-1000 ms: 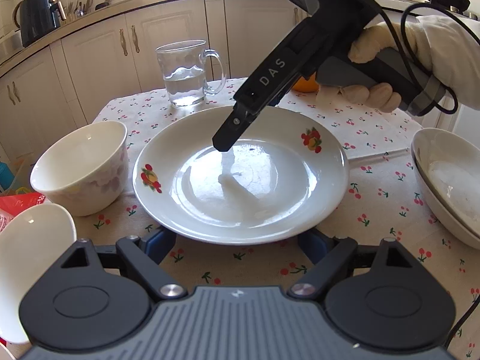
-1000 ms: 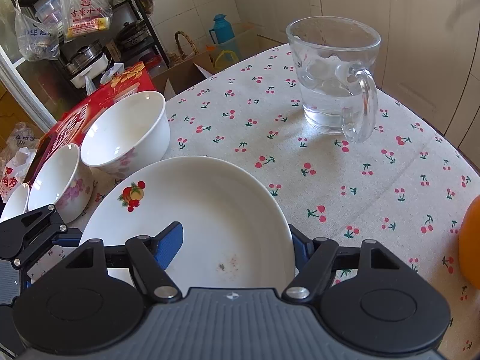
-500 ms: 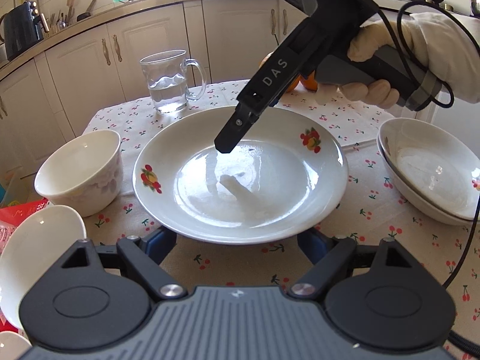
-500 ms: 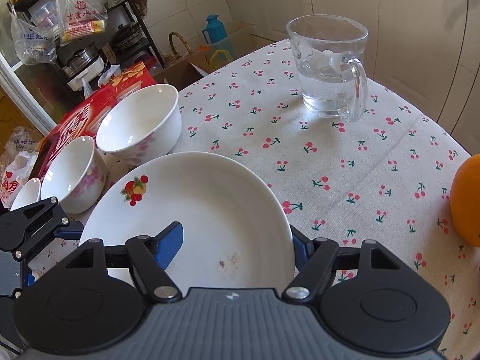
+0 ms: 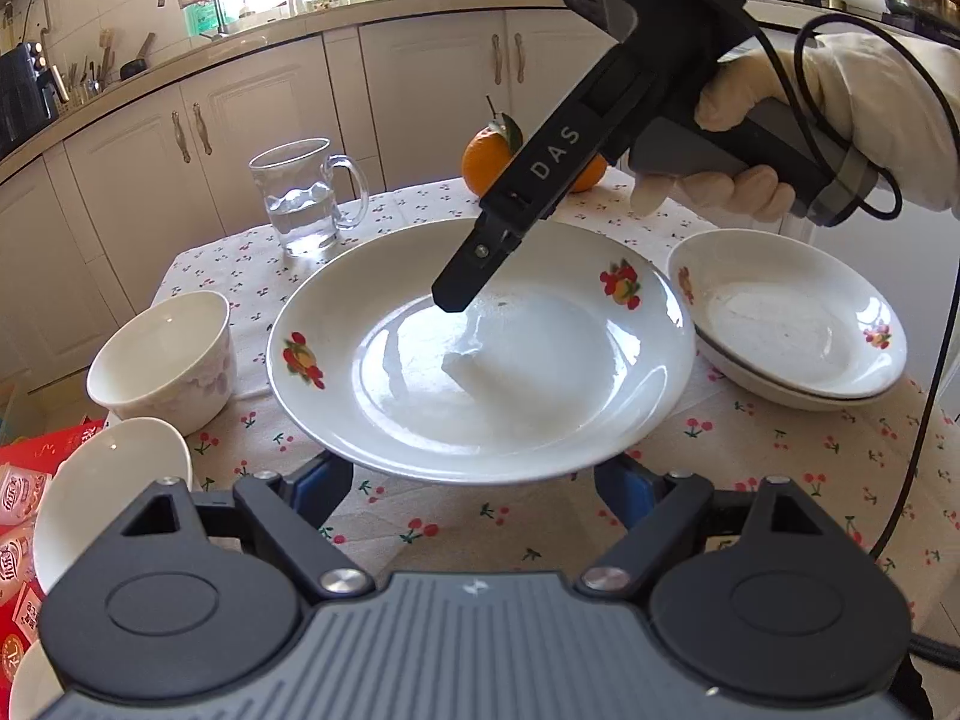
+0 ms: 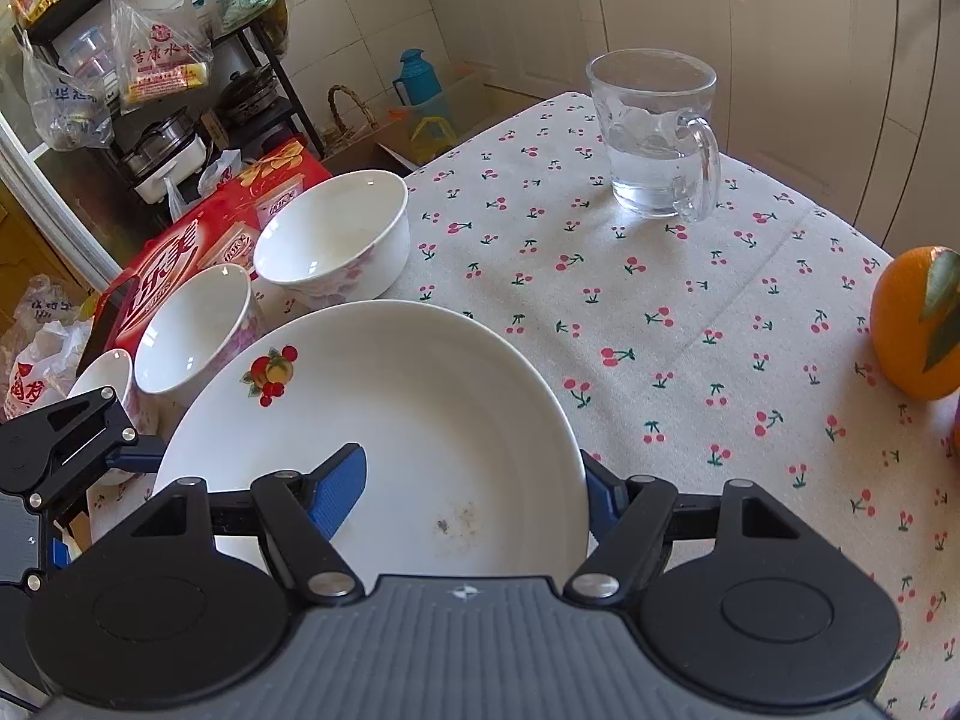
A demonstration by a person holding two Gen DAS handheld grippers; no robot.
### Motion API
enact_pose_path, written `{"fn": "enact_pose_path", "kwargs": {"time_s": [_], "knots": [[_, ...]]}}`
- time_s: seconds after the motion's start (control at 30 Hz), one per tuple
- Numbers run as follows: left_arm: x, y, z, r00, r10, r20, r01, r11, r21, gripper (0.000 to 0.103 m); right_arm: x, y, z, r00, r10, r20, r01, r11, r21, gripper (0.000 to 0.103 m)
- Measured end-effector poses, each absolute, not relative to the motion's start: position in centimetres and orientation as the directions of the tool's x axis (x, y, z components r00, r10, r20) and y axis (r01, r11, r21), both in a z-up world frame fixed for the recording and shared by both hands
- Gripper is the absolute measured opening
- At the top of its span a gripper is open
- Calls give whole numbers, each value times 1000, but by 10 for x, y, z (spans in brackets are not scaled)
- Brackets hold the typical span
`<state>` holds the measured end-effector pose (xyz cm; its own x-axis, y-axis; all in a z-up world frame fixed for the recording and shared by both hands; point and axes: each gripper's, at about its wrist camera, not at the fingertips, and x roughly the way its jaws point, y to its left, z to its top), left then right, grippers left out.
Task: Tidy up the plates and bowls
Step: 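Lift the fruit-decal plate with the right gripper and carry it toward the plate stack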
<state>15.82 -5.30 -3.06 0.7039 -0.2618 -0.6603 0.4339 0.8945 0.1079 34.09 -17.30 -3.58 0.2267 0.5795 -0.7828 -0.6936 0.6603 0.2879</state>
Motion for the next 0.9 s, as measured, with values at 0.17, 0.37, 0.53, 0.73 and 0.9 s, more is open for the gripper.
{"fn": "enact_pose_path", "kwargs": {"time_s": [0.17,0.37,0.53,0.73,0.9], "knots": [[146,-62,-22,702,-296,-647,473,874,113,87,320,-191,-26,263,574,-776,-669,688,282,78],[136,-79,-16,683,-352,-640,537,836,113,87,292,-221,-14,321,560,-764,-627,730,272,78],[131,-97,-16,650,-405,-644,599,793,106,87,270,-250,-9,363,540,-759,-580,769,269,78],[126,-119,-20,603,-453,-657,665,740,99,87,246,-285,-14,407,505,-761,-513,816,267,78],[127,-134,-24,569,-480,-668,703,705,93,87,232,-309,-20,428,487,-761,-465,841,277,78]]}}
